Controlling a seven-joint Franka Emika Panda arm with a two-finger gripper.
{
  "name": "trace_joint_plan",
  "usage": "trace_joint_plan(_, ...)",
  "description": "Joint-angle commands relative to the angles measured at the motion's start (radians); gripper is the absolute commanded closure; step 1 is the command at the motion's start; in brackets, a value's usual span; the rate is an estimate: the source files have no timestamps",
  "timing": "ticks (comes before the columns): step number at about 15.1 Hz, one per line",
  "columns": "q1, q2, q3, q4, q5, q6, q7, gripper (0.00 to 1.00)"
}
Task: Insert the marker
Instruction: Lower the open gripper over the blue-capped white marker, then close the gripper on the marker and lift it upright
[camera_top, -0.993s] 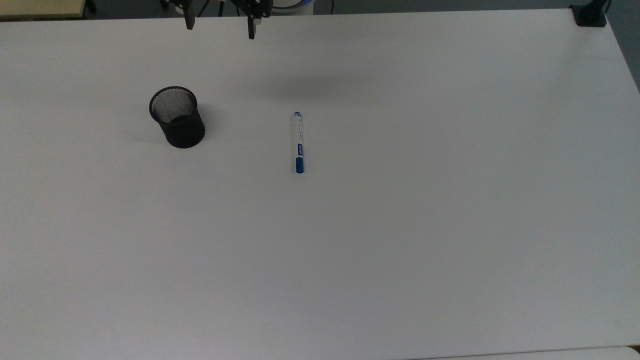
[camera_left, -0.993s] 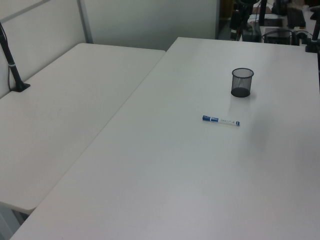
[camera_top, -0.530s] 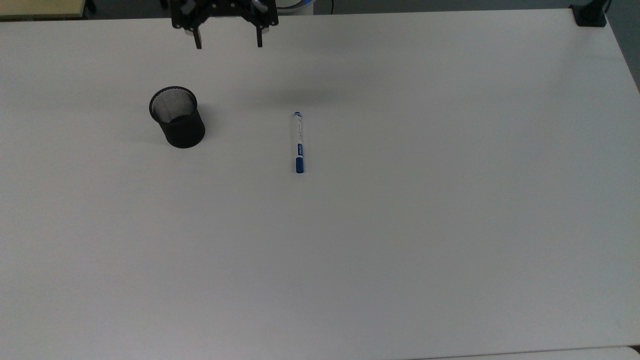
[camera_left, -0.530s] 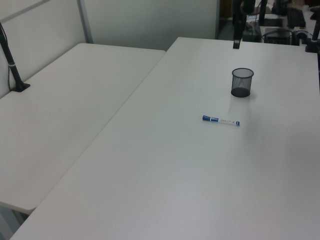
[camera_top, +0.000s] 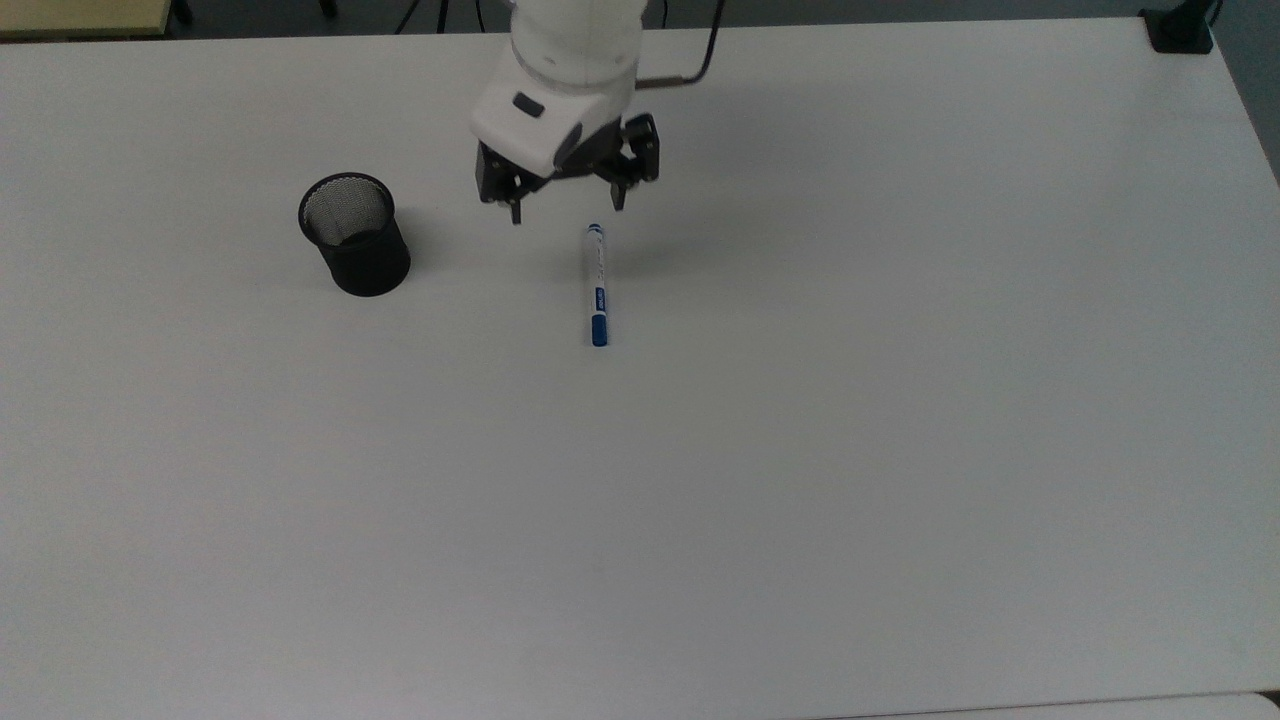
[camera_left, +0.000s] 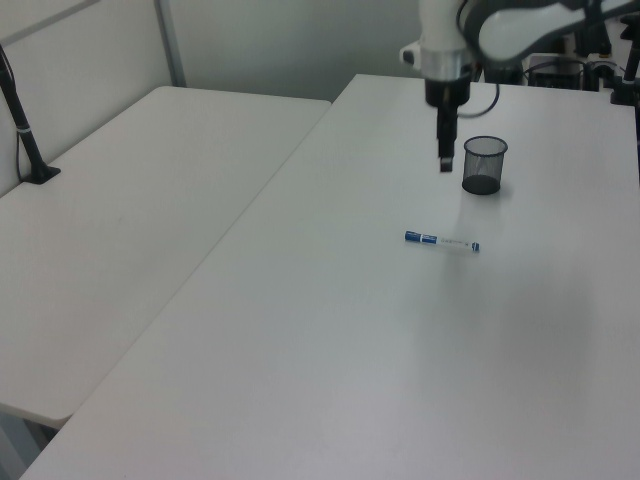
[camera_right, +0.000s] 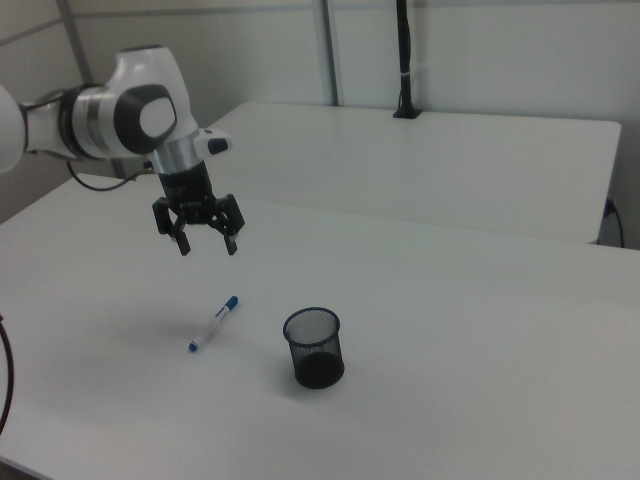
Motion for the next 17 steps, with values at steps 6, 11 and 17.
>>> trace_joint_plan(6,0.02,0.142,-0.001,-0.058,-0.03,0.298,0.127,0.17)
trace_joint_plan(11,0.02,0.185,0.001,-0.092,-0.036,0.369,0.215,0.17)
trace_joint_plan(17,0.02,0.188,-0.001,-0.113,-0.042,0.372,0.213,0.22)
